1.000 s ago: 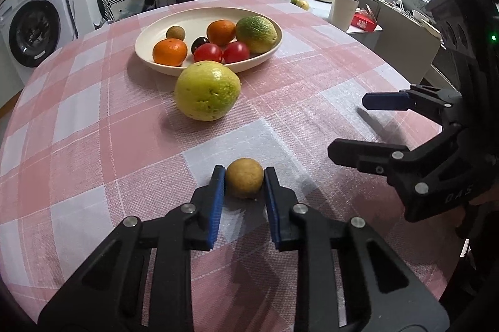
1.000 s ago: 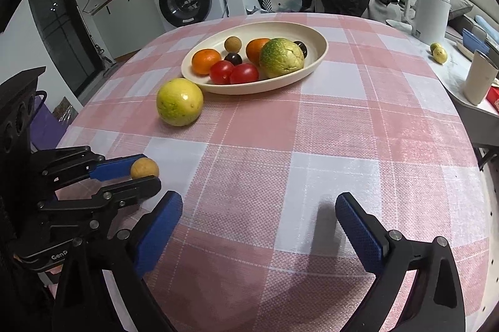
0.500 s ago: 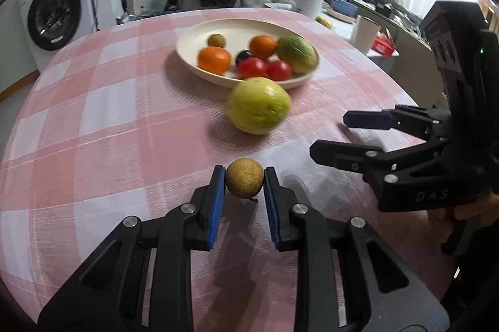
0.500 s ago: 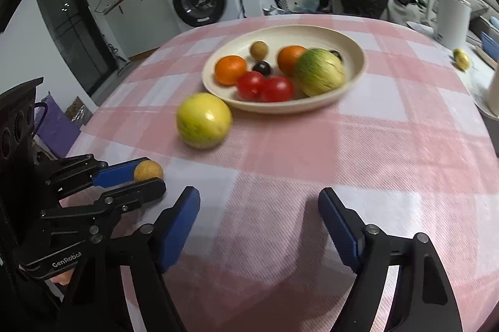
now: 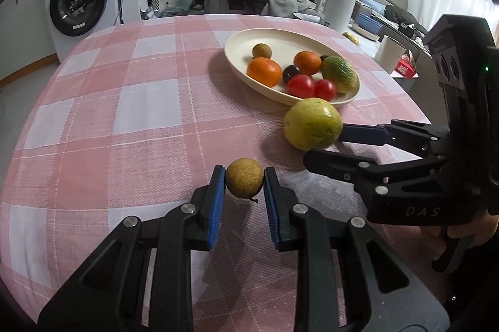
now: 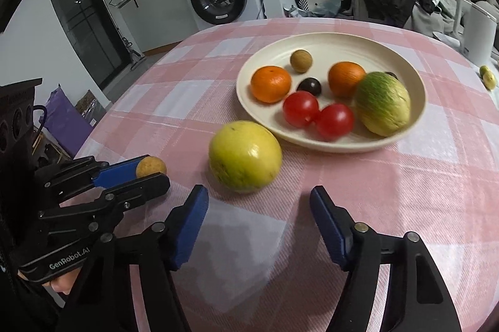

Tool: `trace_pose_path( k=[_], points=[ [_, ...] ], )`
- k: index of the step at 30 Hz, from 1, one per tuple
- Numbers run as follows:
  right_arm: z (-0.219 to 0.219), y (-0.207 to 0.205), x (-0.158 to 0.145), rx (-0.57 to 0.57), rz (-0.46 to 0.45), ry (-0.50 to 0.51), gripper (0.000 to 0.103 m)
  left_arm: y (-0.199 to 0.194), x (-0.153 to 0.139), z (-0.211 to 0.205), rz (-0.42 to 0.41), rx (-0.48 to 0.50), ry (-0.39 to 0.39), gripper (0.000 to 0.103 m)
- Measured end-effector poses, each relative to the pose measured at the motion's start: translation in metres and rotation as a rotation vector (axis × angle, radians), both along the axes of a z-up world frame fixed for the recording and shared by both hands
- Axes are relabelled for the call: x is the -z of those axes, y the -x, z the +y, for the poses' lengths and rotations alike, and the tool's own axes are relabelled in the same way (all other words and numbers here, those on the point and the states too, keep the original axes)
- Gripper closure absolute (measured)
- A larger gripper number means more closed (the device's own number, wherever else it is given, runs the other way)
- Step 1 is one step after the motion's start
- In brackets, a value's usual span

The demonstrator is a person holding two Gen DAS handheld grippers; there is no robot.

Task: Organize fruits
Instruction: 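Grasp the yellow grapefruit with the right tool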

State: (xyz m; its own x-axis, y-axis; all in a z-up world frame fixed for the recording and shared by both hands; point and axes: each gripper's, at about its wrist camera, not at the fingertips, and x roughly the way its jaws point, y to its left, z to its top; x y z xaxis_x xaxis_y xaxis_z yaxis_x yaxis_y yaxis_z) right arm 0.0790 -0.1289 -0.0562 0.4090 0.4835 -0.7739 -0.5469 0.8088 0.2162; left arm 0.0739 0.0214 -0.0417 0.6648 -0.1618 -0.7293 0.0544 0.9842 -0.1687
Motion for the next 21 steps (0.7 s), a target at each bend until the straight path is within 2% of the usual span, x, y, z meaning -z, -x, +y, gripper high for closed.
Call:
trace_pose_path(
  k=[8,21],
  points=[
    [0.018,-0.01,-0.001,-0.016,-0.013,-0.008,0.048,-0.006,0.003,0.005,0.01,-0.017,-0.002,0.081],
    [0.019,-0.01,0.002,-0.018,-0.023,-0.02,0.053,-0.014,-0.002,0.001,0.0,-0.019,-0.013,0.081]
  ],
)
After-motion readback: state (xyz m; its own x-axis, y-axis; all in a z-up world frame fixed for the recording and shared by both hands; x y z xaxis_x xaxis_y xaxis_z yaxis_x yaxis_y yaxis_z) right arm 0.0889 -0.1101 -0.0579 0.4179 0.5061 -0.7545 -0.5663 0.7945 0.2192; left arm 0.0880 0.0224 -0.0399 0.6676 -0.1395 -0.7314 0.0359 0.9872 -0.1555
